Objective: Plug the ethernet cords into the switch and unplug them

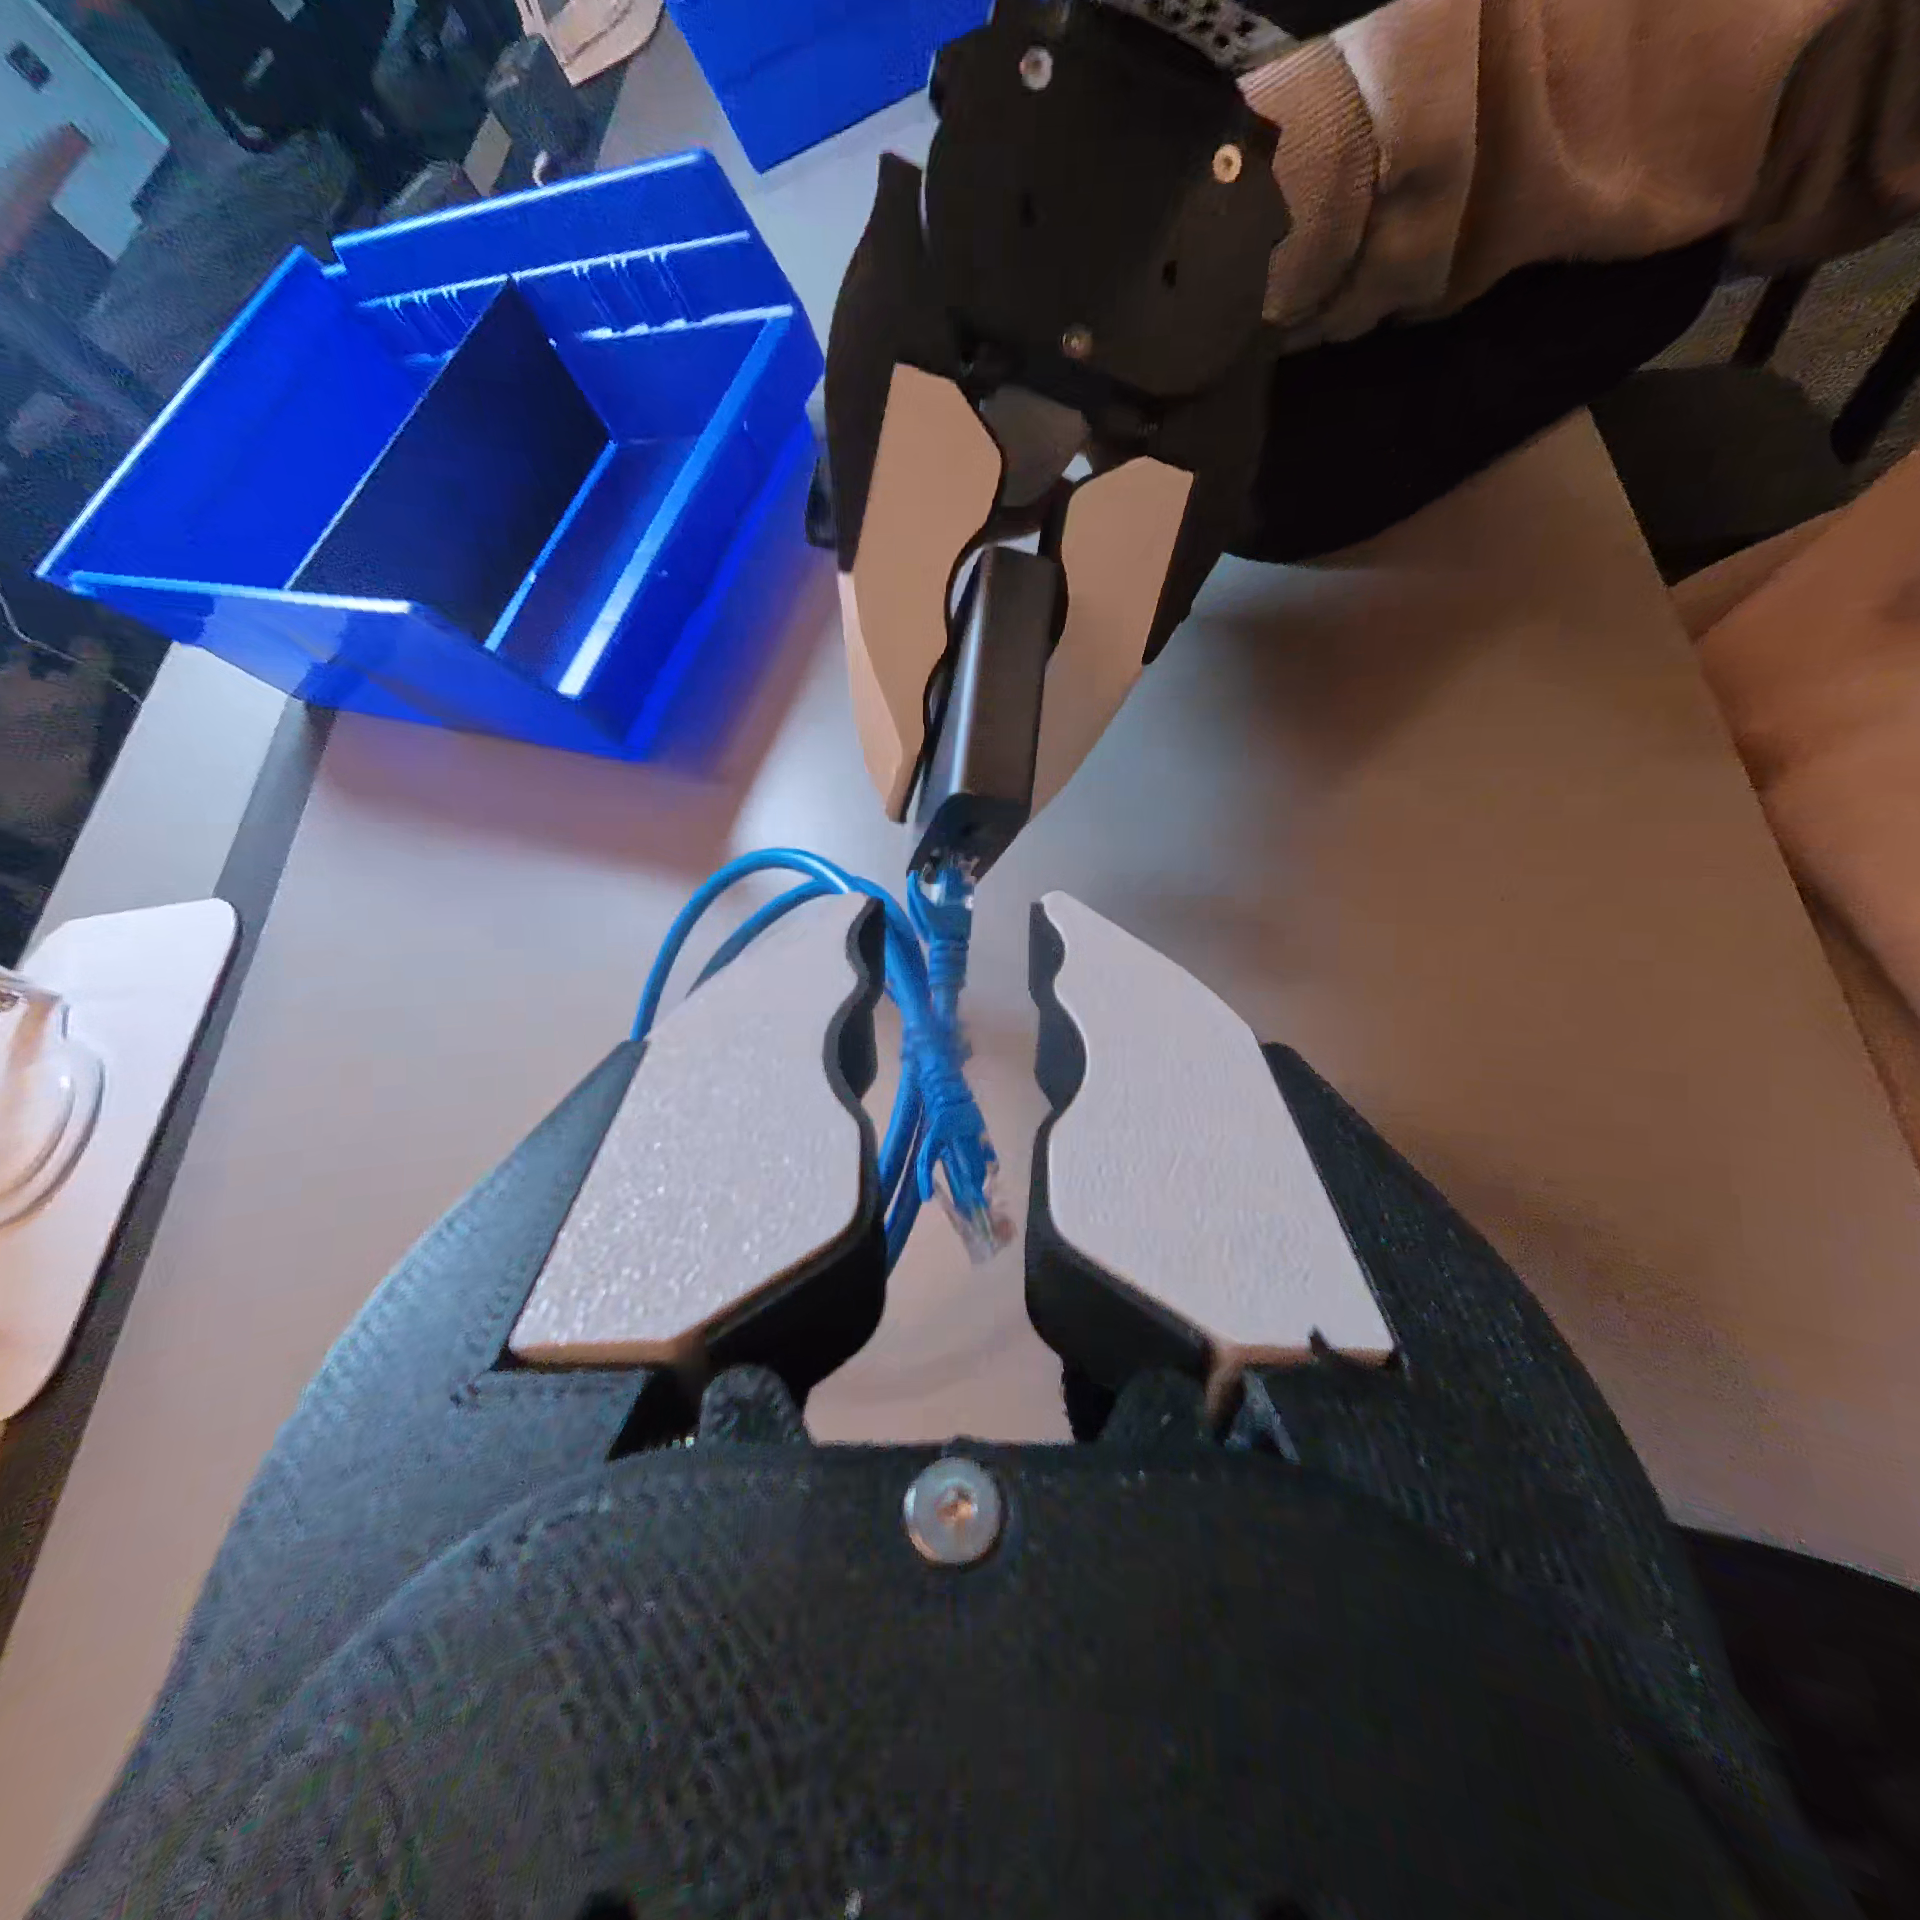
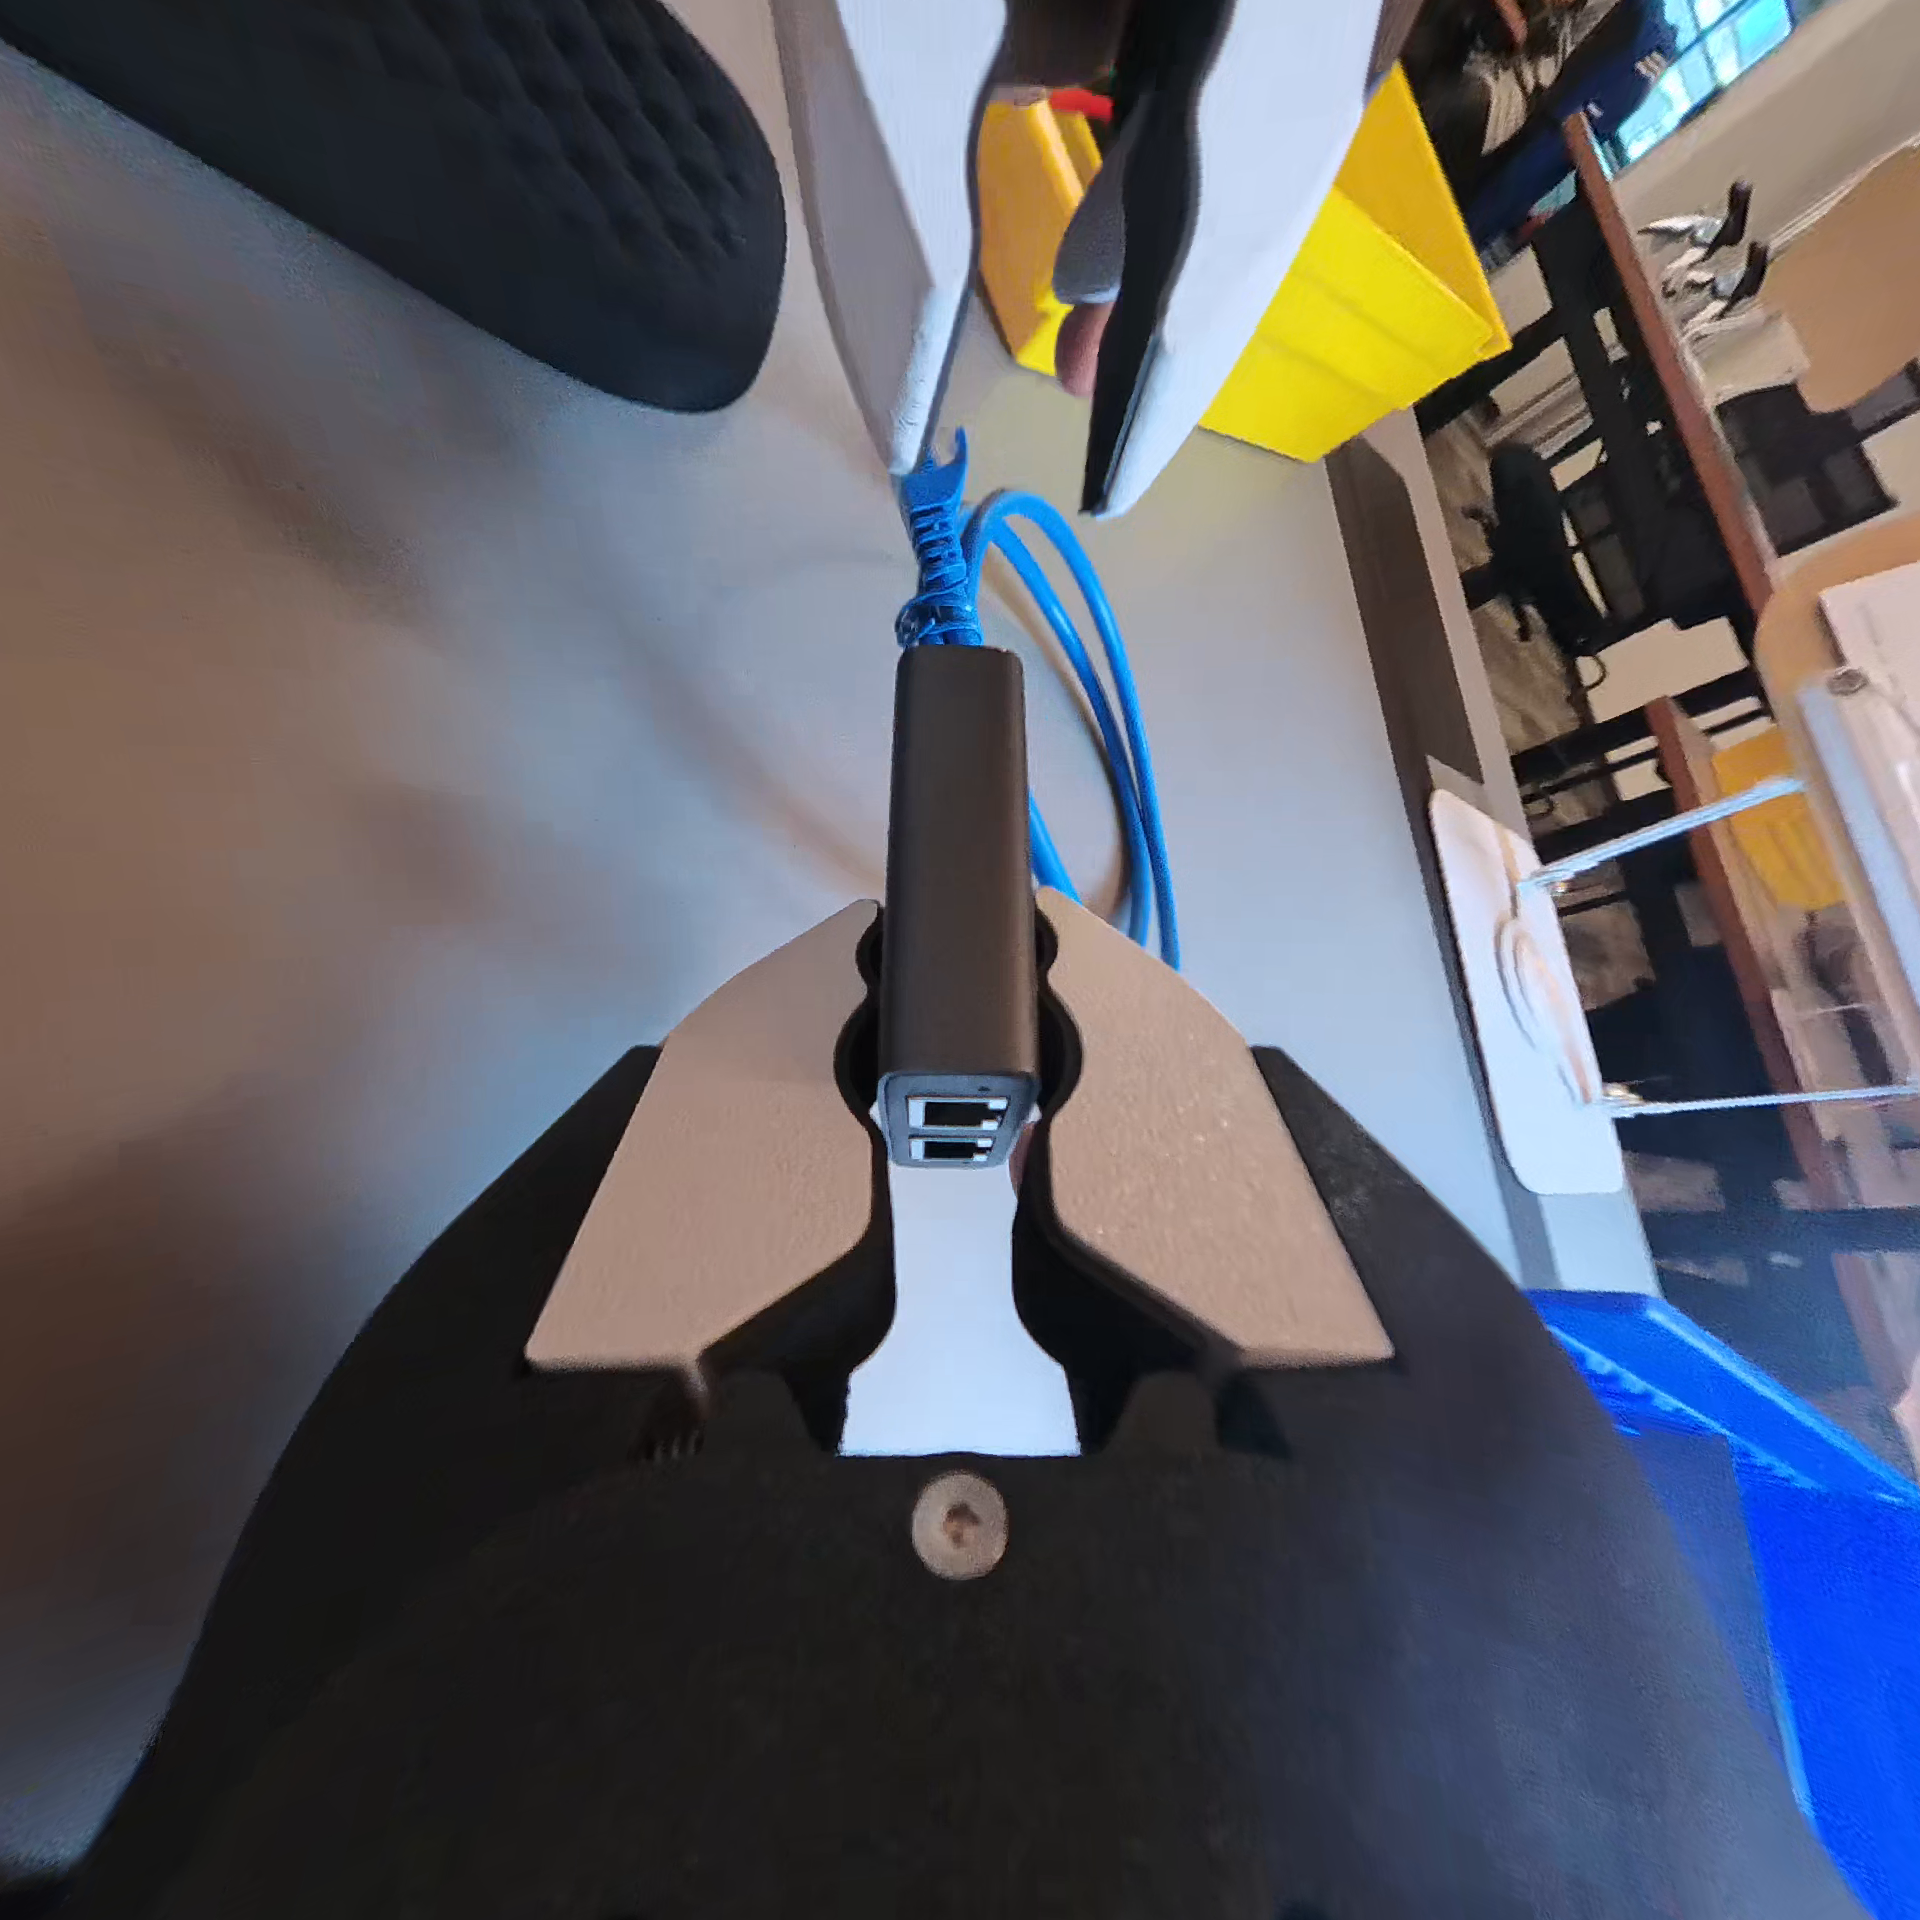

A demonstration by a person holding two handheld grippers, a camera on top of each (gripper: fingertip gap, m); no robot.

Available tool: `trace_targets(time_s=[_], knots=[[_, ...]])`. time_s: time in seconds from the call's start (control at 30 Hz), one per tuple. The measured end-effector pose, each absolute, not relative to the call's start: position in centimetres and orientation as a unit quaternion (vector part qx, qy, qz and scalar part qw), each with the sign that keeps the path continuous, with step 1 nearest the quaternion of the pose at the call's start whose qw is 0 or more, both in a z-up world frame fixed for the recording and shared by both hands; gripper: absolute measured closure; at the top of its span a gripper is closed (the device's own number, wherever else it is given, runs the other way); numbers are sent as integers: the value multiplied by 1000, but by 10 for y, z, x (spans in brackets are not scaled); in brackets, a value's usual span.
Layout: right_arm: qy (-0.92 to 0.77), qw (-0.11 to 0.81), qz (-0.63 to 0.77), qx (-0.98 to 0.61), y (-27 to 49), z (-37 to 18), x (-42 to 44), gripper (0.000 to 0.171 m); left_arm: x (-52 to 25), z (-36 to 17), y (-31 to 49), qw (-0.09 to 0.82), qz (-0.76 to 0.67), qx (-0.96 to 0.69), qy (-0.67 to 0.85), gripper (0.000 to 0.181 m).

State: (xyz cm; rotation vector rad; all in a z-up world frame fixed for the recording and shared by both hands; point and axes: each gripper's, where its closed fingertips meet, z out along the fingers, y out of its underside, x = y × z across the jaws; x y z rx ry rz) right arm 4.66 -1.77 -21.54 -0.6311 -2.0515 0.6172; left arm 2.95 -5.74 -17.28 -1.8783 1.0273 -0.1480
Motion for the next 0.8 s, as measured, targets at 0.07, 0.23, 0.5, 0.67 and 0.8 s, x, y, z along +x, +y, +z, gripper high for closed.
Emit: trace_targets(time_s=[0.07, 0.23, 0.5, 0.67, 0.8], knots=[[-816, 427, 276, -275, -21, -212, 43, 149, 37, -171, -54, 484, -40, -761, 430, 152], [-819, 411, 273, -292, -35, -209, 35, 149, 47, -188, -42, 472, 43, -744, 471, 150], [-732, 488, 393, -267, -24, -144, 55, 129, 37, -134, -58, 589, -117, -667, 442, 161], [-747, 476, 375, -275, 0, -151, 62, 98, 33, -89, -90, 656, -292, -562, 412, 161], [-783, 396, 404, -260, -33, -181, 53, 106, 41, -79, -99, 671, -344, -517, 405, 161]])
